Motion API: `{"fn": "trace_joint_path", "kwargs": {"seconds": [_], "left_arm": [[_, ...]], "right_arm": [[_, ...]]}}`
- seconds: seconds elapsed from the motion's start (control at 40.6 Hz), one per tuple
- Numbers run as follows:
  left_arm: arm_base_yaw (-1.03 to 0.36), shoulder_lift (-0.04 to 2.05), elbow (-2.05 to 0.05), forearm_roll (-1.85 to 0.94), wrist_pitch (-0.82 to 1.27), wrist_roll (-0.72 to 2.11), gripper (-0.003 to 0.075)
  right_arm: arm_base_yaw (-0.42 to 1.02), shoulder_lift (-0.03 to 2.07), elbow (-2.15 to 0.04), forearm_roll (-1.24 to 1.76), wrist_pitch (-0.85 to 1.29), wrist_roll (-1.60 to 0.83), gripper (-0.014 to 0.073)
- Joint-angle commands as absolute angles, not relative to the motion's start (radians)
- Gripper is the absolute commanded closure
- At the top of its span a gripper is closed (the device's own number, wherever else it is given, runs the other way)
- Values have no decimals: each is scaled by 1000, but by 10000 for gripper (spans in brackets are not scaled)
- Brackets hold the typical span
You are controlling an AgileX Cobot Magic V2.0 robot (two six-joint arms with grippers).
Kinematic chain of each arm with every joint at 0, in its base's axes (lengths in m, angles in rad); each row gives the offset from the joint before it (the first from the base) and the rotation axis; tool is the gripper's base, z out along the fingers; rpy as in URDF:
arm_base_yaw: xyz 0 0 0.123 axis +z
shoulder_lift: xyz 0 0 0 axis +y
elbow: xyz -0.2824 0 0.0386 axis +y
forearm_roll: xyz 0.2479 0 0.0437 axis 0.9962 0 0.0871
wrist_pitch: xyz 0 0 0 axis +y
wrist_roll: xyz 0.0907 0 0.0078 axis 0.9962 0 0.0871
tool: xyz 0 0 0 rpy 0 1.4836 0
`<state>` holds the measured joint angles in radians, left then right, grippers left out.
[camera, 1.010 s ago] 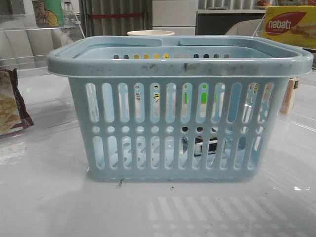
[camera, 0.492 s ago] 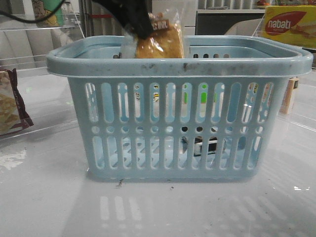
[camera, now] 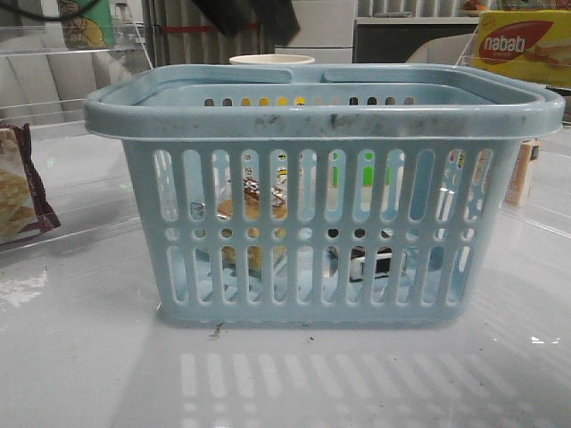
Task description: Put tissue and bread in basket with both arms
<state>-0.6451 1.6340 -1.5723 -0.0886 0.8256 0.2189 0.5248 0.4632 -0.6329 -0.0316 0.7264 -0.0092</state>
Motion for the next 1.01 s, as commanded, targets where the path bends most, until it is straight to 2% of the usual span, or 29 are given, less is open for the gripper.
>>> {"fn": "trace_joint_path", "kwargs": {"seconds": [0.0,0.419,0.763,0.985], "left_arm": [[-653,1498,-1558,-103,763,219,265],[-573,1076,-1157,-149,681,198,265],[-572,727,-852,-149,668,198,265],[-572,559,-725,-142,668,198,265]], "right_arm": [[524,467,-661,-39,652,-16,88],[524,467,-661,-39,652,-16,88],[524,467,-661,-39,650,-16,88],[524,467,-661,-41,692,-16,88]]}}
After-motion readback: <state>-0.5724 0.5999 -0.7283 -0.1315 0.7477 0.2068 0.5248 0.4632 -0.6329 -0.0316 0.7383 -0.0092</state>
